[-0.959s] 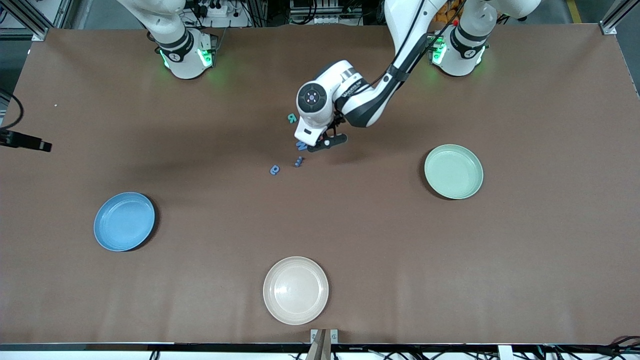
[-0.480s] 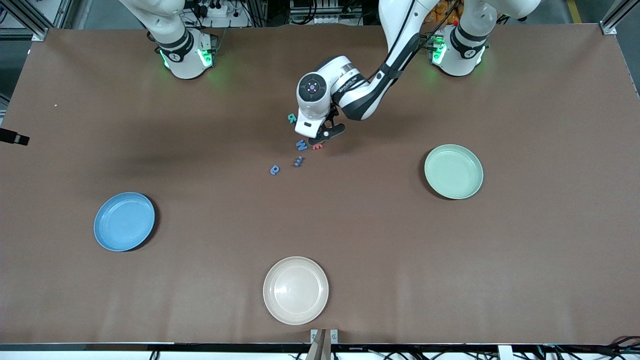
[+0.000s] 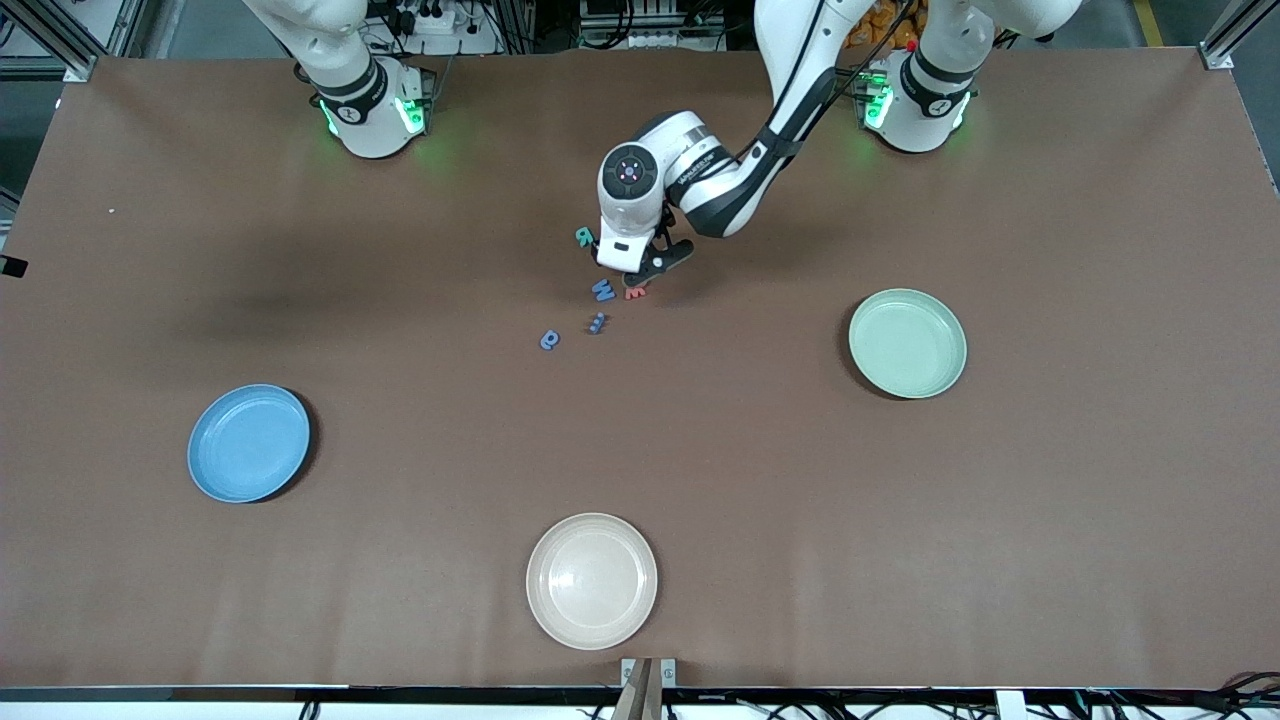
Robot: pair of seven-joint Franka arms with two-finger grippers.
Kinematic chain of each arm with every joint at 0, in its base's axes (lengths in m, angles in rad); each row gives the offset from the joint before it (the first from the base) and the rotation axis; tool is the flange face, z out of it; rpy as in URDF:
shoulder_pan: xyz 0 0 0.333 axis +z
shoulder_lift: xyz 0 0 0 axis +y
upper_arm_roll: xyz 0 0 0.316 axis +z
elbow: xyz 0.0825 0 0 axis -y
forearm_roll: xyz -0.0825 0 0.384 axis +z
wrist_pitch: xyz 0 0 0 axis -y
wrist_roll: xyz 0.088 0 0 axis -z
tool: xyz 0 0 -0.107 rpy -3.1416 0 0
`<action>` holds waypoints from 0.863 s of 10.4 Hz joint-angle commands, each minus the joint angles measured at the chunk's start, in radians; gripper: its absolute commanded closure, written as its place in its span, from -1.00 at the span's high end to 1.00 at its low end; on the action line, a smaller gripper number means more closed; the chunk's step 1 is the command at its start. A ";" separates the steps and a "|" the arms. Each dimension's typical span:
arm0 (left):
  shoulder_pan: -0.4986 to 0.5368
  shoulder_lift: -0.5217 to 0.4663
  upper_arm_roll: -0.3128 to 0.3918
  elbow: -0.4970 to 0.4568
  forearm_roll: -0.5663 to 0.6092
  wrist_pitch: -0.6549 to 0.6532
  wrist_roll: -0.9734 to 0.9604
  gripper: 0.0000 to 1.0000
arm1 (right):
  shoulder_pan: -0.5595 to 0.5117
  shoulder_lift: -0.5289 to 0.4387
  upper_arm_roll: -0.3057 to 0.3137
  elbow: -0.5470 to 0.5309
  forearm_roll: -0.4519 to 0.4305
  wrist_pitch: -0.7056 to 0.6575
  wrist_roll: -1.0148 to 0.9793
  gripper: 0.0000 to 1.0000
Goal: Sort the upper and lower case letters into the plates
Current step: 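Lower the left gripper and grasp the yellow foam H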
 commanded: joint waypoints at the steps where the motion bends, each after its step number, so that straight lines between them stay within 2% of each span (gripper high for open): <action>1: -0.025 0.013 0.005 -0.018 -0.015 0.038 -0.006 1.00 | -0.022 -0.010 0.016 -0.001 -0.013 -0.005 0.002 1.00; 4: -0.012 0.000 0.005 -0.050 -0.008 0.037 0.090 1.00 | -0.025 -0.004 0.016 -0.001 -0.029 0.001 0.005 1.00; 9: -0.027 0.009 0.005 -0.065 -0.006 0.061 0.104 1.00 | -0.049 -0.015 0.016 0.005 -0.066 -0.007 0.010 1.00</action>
